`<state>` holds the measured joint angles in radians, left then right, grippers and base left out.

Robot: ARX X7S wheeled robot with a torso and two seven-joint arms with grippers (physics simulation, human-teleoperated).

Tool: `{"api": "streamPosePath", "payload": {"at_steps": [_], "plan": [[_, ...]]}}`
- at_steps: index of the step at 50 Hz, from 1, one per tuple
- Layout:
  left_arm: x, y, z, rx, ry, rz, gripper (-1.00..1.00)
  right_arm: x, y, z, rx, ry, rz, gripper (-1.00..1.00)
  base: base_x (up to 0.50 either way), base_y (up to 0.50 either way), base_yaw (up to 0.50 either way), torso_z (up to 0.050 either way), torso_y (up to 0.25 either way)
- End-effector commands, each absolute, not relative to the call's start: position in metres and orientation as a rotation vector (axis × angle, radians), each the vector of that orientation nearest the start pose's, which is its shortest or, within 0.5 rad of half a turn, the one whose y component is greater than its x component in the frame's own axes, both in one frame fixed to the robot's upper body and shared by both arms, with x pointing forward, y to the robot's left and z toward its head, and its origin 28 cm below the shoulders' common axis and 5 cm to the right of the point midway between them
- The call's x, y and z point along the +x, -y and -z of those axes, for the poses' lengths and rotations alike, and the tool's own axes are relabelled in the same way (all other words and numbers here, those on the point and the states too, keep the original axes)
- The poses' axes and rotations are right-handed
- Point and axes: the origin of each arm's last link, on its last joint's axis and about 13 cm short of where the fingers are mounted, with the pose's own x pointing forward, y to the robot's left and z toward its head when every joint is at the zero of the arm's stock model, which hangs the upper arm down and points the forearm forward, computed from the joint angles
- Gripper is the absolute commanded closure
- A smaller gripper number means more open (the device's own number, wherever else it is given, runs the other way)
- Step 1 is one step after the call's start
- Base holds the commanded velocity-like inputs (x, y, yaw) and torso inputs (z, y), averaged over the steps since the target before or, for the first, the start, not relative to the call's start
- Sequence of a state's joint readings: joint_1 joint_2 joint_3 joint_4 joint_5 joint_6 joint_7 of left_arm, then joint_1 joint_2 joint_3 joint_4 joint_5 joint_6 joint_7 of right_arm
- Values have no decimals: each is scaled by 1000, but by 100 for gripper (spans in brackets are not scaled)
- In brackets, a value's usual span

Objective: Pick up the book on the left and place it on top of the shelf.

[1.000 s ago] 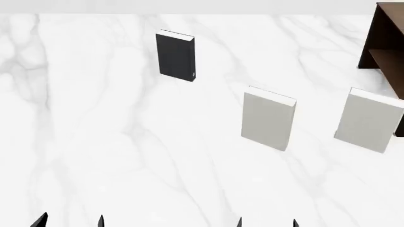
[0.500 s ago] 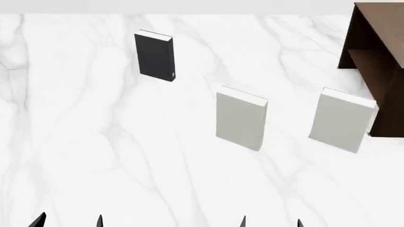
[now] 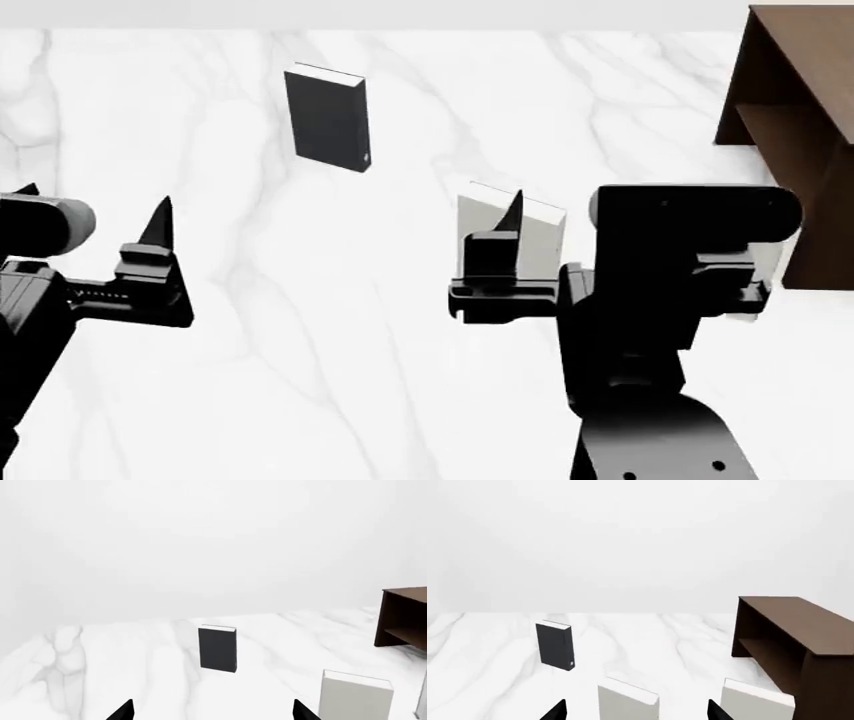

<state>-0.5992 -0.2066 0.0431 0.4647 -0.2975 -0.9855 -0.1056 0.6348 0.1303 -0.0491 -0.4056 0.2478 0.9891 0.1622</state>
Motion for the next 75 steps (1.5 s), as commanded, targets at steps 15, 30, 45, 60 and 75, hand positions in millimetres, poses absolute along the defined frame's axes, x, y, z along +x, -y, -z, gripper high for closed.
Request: {"api": "streamPosePath", "payload": {"at_steps": [15,30,45,60,75], "plan": [[285,-234,-245,79,99,91,-100,304,107,-248,-24,34,-50,-100,330,0,0,0,0],[285,-234,-245,76,99,89,-100,305,107,-247,-23,20,-53,-100,500,0,0,0,1],[284,-236,-245,74,100,89,-100,305,107,-246,-27,16,-55,-100,500,0,0,0,1],[284,-236,-244,69,98,92,-100,306,107,-243,-30,6,-54,-100,500,0,0,0,1],[284,-235,-244,70,98,95,-100,307,106,-241,-38,-1,-57,-100,500,0,0,0,1]]}}
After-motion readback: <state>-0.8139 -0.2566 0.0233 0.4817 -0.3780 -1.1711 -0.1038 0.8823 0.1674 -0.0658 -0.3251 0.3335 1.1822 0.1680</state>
